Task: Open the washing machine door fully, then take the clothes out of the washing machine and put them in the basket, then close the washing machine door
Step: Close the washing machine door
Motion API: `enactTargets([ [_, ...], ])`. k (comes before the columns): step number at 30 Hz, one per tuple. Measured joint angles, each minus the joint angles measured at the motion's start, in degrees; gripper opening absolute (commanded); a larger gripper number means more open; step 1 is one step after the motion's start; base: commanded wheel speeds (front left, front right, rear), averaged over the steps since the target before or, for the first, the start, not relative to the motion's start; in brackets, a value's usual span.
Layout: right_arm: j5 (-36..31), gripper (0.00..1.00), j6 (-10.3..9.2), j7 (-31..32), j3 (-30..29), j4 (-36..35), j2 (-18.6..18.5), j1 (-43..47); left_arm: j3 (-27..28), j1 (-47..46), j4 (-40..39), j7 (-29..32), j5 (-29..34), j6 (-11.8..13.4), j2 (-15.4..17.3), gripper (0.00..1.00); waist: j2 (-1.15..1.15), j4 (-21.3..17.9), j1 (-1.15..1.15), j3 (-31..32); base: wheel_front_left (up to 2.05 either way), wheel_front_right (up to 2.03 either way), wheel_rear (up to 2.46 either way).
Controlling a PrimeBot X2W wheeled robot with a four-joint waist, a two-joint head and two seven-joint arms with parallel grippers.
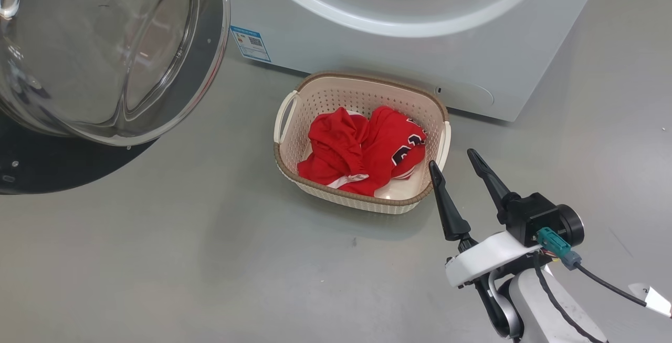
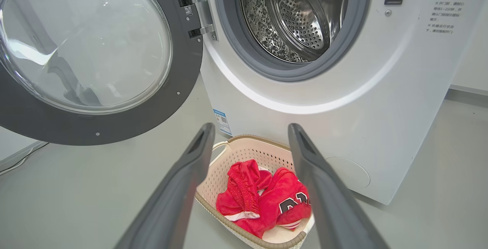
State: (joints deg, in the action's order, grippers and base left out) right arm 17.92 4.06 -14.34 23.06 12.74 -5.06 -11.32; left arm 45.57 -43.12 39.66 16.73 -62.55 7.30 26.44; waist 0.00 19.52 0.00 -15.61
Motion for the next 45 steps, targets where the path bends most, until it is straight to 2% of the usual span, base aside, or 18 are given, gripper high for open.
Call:
enactTargets([
  [8,0.0,1.0,0.01,0.0,0.2,0.2,0.0,0.0,-1.3,-1.8,5.3,5.0,-0.3,0.0,0.3,0.0,0.0,-0.4,0.0,-0.2,0.0,0.0,0.0],
  [16,-0.1,1.0,0.37,0.0,0.6,0.6,0.1,-0.1,-0.3,-5.2,10.6,9.8,-3.1,0.0,0.4,0.0,0.0,-0.9,0.0,-0.2,0.0,0.0,0.0],
  [25,-0.1,1.0,0.4,0.0,1.1,0.8,0.2,-0.2,0.5,-7.2,17.1,14.6,-3.5,0.0,0.5,0.0,0.0,-1.6,0.0,0.1,0.0,0.0,0.0],
  [34,-0.1,1.0,0.4,0.0,1.1,0.9,0.2,-0.3,-0.9,-9.1,19.9,18.6,-3.5,0.0,0.6,0.0,0.0,-2.3,0.0,0.1,0.0,0.0,0.0],
  [45,-0.2,1.0,0.4,-0.1,0.9,0.9,0.3,-1.1,-1.3,-11.0,22.3,21.0,-3.4,0.0,2.5,0.0,0.0,-2.9,0.0,-0.4,0.0,0.0,0.0],
])
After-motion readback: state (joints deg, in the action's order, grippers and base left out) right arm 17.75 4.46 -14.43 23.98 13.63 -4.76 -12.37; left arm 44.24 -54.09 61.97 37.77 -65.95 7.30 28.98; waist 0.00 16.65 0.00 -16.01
